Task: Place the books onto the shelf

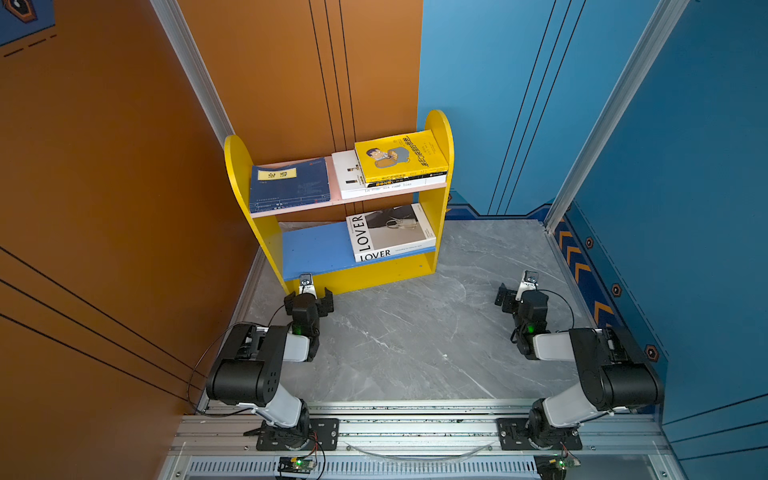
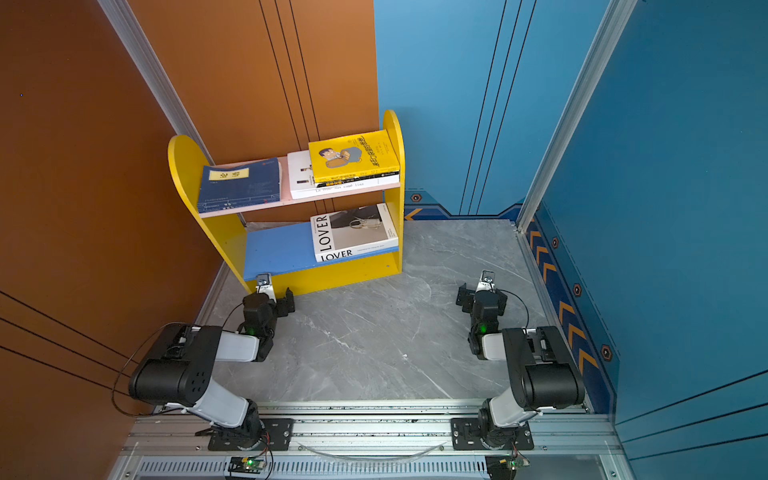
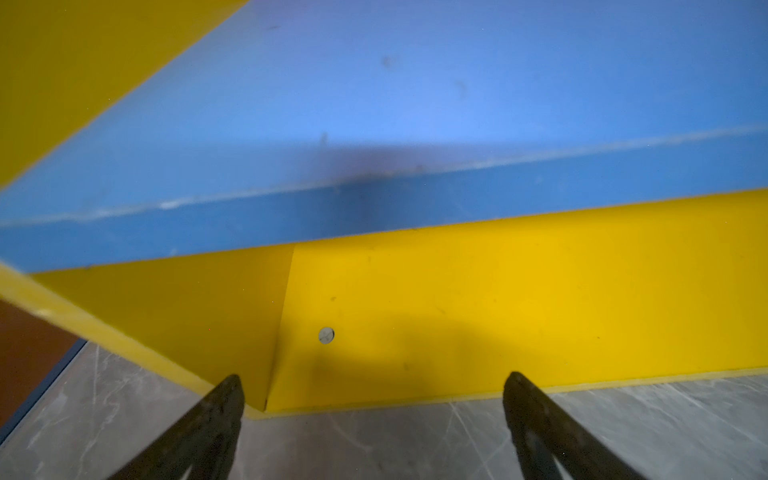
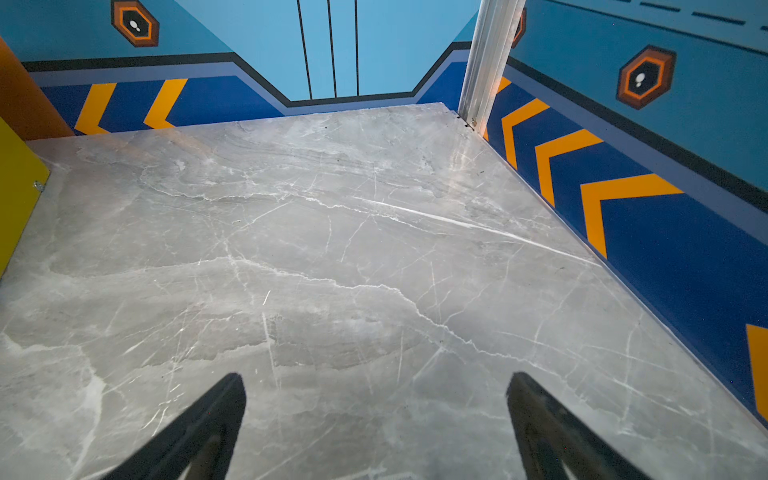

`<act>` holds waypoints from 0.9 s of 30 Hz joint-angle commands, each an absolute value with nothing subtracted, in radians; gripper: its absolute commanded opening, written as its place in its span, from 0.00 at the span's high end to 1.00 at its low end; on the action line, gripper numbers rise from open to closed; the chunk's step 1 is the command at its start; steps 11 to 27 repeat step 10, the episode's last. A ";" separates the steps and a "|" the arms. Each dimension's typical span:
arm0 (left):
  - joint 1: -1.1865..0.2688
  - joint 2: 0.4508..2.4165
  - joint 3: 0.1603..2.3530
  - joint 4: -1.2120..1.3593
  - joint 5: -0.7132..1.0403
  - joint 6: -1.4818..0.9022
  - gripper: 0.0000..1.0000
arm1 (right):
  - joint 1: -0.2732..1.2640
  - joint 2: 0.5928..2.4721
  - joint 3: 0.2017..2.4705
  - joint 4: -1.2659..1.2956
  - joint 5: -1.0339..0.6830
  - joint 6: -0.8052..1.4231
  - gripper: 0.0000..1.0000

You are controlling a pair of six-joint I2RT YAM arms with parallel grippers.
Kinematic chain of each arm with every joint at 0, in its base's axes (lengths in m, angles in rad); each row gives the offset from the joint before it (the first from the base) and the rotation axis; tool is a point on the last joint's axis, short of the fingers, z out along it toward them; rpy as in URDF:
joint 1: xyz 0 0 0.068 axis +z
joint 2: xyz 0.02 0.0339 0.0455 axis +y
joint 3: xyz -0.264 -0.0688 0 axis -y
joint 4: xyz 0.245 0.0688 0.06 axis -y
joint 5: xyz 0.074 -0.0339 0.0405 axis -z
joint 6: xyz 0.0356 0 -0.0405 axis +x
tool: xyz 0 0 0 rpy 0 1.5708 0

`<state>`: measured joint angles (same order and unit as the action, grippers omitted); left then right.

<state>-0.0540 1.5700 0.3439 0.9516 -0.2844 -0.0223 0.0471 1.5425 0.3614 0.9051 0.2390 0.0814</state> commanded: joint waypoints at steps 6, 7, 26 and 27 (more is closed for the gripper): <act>-0.061 1.564 0.366 0.951 -0.297 -0.011 0.02 | 0.049 1.532 0.373 0.882 0.247 0.075 0.00; -0.061 1.563 0.365 0.951 -0.297 -0.010 0.02 | 0.049 1.532 0.373 0.883 0.247 0.075 0.00; -0.061 1.563 0.366 0.951 -0.296 -0.010 0.02 | 0.049 1.532 0.371 0.885 0.245 0.073 0.00; -0.061 1.563 0.366 0.951 -0.296 -0.010 0.02 | 0.049 1.532 0.371 0.885 0.245 0.073 0.00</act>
